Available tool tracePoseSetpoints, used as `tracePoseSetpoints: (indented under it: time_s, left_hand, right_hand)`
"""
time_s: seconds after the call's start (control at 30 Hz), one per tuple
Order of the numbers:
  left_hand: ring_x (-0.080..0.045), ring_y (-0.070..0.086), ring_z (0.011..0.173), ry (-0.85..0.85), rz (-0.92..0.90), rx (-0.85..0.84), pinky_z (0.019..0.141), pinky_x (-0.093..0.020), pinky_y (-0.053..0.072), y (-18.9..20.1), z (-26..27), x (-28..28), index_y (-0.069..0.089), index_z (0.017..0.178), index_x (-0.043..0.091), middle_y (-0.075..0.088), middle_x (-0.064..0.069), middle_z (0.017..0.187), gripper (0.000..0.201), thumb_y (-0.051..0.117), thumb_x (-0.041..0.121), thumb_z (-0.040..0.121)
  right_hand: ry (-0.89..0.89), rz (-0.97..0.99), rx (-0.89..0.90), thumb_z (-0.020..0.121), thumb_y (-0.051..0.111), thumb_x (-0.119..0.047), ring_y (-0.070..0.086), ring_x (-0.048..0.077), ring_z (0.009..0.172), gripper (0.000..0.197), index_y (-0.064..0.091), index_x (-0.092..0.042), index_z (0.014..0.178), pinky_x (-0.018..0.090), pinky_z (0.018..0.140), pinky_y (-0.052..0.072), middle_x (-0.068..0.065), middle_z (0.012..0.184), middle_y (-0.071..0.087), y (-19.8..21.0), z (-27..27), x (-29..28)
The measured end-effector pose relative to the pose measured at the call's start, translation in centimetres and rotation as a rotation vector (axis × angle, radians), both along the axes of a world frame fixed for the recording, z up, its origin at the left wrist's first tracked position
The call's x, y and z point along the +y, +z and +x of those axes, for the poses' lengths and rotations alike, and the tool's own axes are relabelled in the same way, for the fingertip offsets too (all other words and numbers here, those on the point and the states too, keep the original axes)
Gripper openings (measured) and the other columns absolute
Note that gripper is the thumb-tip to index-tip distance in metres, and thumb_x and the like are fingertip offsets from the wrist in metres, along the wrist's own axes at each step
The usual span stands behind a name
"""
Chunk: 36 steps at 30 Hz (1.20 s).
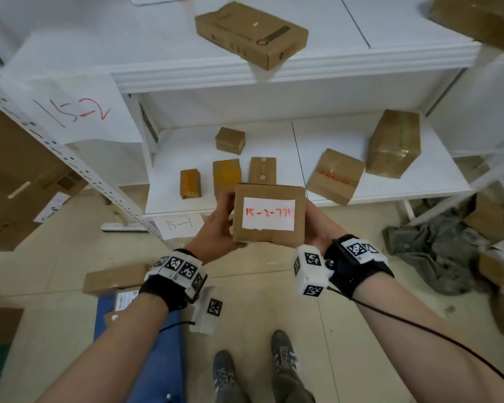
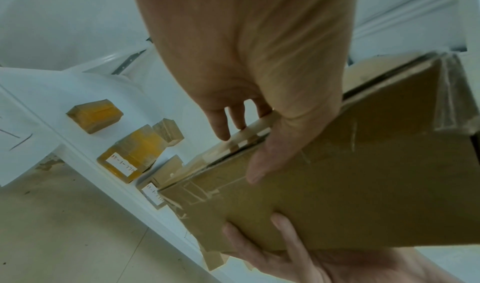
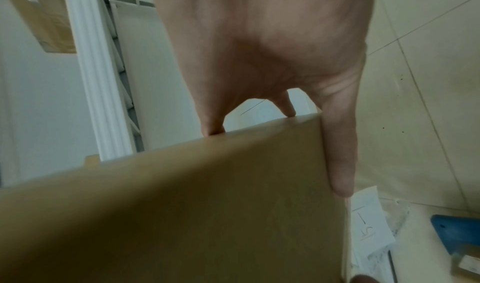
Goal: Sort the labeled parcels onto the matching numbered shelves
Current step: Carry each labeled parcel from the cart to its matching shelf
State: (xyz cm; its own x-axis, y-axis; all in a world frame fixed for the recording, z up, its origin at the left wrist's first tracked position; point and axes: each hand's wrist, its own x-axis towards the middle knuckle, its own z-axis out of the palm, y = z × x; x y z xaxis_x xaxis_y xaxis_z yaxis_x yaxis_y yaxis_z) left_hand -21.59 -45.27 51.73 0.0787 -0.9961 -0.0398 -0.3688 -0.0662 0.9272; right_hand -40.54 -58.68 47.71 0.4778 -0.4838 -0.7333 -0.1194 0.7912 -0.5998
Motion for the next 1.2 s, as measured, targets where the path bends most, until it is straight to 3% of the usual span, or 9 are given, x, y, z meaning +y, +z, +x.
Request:
tracePoseSetpoints:
  time_s: [0.1, 0.2, 0.4, 0.53, 0.63, 0.73, 0.87, 1.0, 1.2]
  left_hand:
    - [-0.018, 0.058, 0.120, -0.010, -0.037, 0.006, 0.078, -0.022, 0.054, 1.0, 0.6, -0.1, 0.025, 0.135, 0.034, 0.056, 0.008, 0.122, 0.090, 0.078, -0.006, 0.073]
    - [-0.019, 0.055, 0.125, -0.038, -0.086, 0.008, 0.082, -0.022, 0.055, 2.5, 1.4, -0.2, 0.024, 0.135, 0.034, 0.054, 0.009, 0.124, 0.093, 0.077, -0.010, 0.072]
    - [0.000, 0.053, 0.123, -0.101, -0.152, 0.023, 0.089, -0.020, 0.053, 6.6, 3.2, 0.2, 0.022, 0.135, 0.032, 0.049, 0.011, 0.127, 0.096, 0.077, -0.013, 0.072]
    - [0.008, 0.053, 0.117, -0.135, -0.190, -0.008, 0.088, -0.012, 0.048, 10.3, 4.1, -0.2, 0.020, 0.147, 0.014, 0.051, 0.009, 0.128, 0.092, 0.076, -0.009, 0.078]
    - [0.001, 0.050, 0.126, -0.171, -0.238, -0.036, 0.093, -0.011, 0.046, 13.4, 4.4, -0.6, 0.015, 0.153, 0.015, 0.050, 0.003, 0.136, 0.090, 0.068, -0.010, 0.085]
    - [-0.009, 0.055, 0.126, -0.149, -0.301, -0.027, 0.092, -0.015, 0.049, 16.3, 4.3, -1.3, 0.026, 0.151, 0.034, 0.053, 0.000, 0.141, 0.076, 0.058, -0.006, 0.094]
    - [0.008, 0.065, 0.100, -0.047, -0.230, 0.139, 0.074, -0.013, 0.053, 20.5, 2.7, -2.4, 0.034, 0.150, 0.034, 0.060, 0.012, 0.125, 0.043, 0.039, 0.025, 0.108]
    - [-0.018, 0.063, 0.118, -0.103, -0.047, 0.257, 0.099, -0.048, 0.050, 23.0, 0.8, -4.3, 0.049, 0.139, 0.042, 0.067, 0.004, 0.128, 0.054, 0.029, 0.070, 0.096]
    - [-0.027, 0.066, 0.114, -0.175, 0.009, 0.388, 0.093, -0.055, 0.053, 25.3, -1.7, -9.3, 0.061, 0.129, 0.033, 0.072, -0.006, 0.119, 0.062, 0.044, 0.074, 0.086]
  right_hand:
    - [-0.030, -0.017, -0.023, 0.064, 0.083, -0.065, 0.063, 0.042, 0.121, 0.086, 0.063, -0.020, 0.135, 0.058, 0.103, 0.049, 0.013, 0.139, 0.062, 2.3, 0.4, 0.5]
    - [-0.091, -0.034, -0.043, 0.063, 0.086, -0.059, 0.064, 0.041, 0.120, 0.085, 0.064, -0.018, 0.134, 0.058, 0.097, 0.053, 0.013, 0.136, 0.064, 4.6, 0.9, 0.8]
    - [-0.127, -0.082, -0.082, 0.048, 0.092, -0.060, 0.062, 0.039, 0.123, 0.100, 0.064, -0.017, 0.134, 0.058, 0.101, 0.051, 0.014, 0.136, 0.064, 9.3, 2.2, 1.9]
    - [-0.205, -0.060, -0.138, 0.055, 0.093, -0.050, 0.067, 0.038, 0.115, 0.105, 0.050, -0.016, 0.144, 0.052, 0.087, 0.056, 0.019, 0.135, 0.064, 13.5, 2.7, 2.3]
    - [-0.263, -0.210, -0.170, 0.042, 0.096, -0.048, 0.068, 0.035, 0.115, 0.110, 0.056, -0.014, 0.139, 0.054, 0.097, 0.054, 0.019, 0.130, 0.067, 17.3, 2.5, 3.2]
    - [-0.326, -0.321, -0.173, 0.058, 0.086, -0.050, 0.066, 0.035, 0.118, 0.073, 0.067, -0.018, 0.122, 0.053, 0.104, 0.049, 0.017, 0.128, 0.069, 20.5, 2.1, 3.8]
    - [-0.383, -0.464, -0.149, 0.070, 0.077, -0.060, 0.066, 0.030, 0.116, 0.065, 0.070, -0.020, 0.120, 0.042, 0.103, 0.049, 0.014, 0.126, 0.068, 24.1, 1.3, 3.9]
    - [-0.450, -0.651, -0.151, 0.091, 0.060, -0.050, 0.061, 0.020, 0.085, 0.036, 0.069, -0.025, 0.115, 0.029, 0.072, 0.050, 0.003, 0.098, 0.069, 27.1, -0.7, 2.7]
    - [-0.557, -0.704, -0.142, 0.084, 0.070, -0.054, 0.064, 0.018, 0.081, 0.054, 0.068, -0.019, 0.124, 0.024, 0.060, 0.051, 0.006, 0.107, 0.075, 28.9, -2.4, -2.6]
